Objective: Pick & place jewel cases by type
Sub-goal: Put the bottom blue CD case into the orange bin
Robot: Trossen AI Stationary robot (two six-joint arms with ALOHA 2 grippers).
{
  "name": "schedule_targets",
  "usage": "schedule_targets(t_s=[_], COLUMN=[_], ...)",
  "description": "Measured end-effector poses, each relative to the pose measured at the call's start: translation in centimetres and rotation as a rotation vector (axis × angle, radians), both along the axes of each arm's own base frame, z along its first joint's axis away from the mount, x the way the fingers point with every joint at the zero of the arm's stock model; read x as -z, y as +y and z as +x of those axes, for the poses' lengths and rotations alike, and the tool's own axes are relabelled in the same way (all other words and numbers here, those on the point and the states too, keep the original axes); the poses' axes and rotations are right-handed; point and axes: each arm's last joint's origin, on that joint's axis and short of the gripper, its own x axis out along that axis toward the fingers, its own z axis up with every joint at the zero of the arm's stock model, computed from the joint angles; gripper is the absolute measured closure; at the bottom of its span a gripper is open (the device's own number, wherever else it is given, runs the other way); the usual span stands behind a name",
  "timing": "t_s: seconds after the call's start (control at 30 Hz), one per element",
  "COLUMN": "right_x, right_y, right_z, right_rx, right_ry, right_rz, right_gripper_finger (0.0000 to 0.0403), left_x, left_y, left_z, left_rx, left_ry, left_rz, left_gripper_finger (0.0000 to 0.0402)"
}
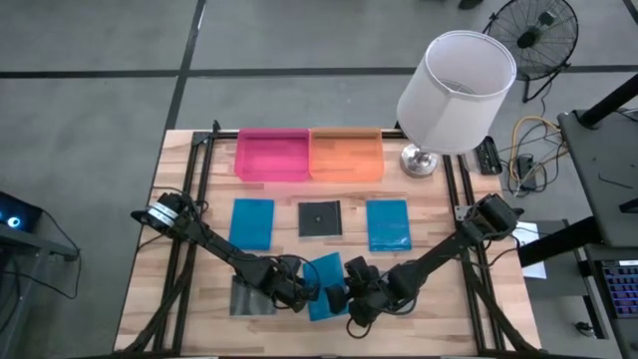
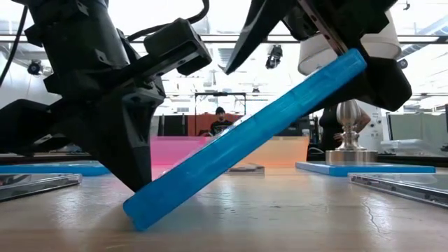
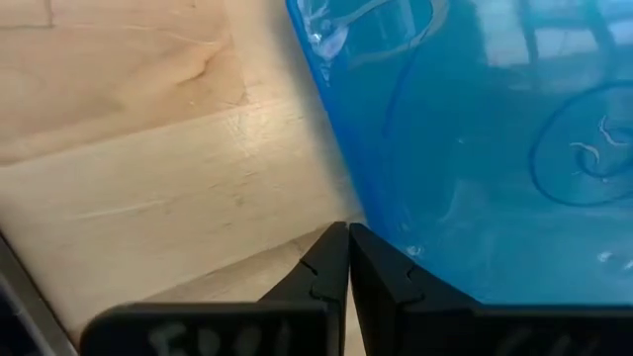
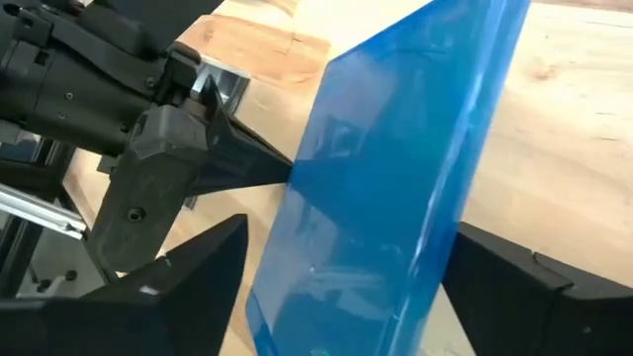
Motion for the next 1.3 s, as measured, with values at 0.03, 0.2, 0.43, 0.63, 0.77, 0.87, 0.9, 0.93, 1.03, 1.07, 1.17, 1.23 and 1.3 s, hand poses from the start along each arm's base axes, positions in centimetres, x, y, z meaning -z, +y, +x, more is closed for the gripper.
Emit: schedule_targets(t_s=[0.03,0.2,0.43,0.63,0.77,0.87,0.9,0.93,1.03,1.07,1.17,1.23,1.3], right_x=[0.00,0.01,0.03,0.05,0.05,0.07,0.07,0.07,0.06,0.06,0.06,0.03,-0.14], right_y=[0.01,0.02,0.10,0.11,0.13,0.15,0.16,0.16,0.17,0.17,0.17,0.15,0.10], right_z=[-0.01,-0.02,-0.05,-0.05,-0.05,-0.06,-0.06,-0.06,-0.05,-0.05,-0.05,-0.07,-0.13], right_rx=[0.000,0.001,-0.015,-0.020,-0.025,-0.029,-0.028,-0.028,-0.025,-0.021,-0.021,-0.021,-0.025], right_ry=[0.000,0.000,0.009,0.013,0.015,0.019,0.019,0.019,0.016,0.015,0.015,0.016,0.018], right_rz=[0.001,0.002,0.010,0.015,0.016,0.025,0.026,0.027,0.031,0.034,0.035,0.034,0.033], right_gripper_finger=[0.0111,0.0154,0.0211,0.0252,0.0278,0.0295,0.0301,0.0306,0.0321,0.0326,0.0339,0.0345,0.0349], left_x=[0.01,0.01,0.04,0.03,0.04,0.05,0.05,0.05,0.05,0.05,0.03,-0.13,-0.33], left_y=[0.01,0.06,0.11,0.16,0.18,0.18,0.18,0.18,0.18,0.20,0.21,0.28,0.47], left_z=[-0.01,-0.02,-0.01,0.02,0.03,0.02,0.03,0.03,0.03,0.03,0.02,-0.11,-0.42], left_rx=[0.001,0.004,0.003,0.003,0.003,0.003,0.003,0.003,0.000,-0.002,0.002,0.011,0.002], left_ry=[0.002,0.004,0.005,0.005,0.005,0.005,0.005,0.005,0.005,0.005,0.004,0.011,0.033], left_rz=[0.001,0.004,0.004,0.003,0.002,0.003,0.003,0.003,0.001,0.001,0.006,0.013,0.021], left_gripper_finger=[0.0401,0.0401,0.0401,0.0401,0.0402,0.0402,0.0402,0.0402,0.0402,0.0402,0.0401,0.0401,0.0401])
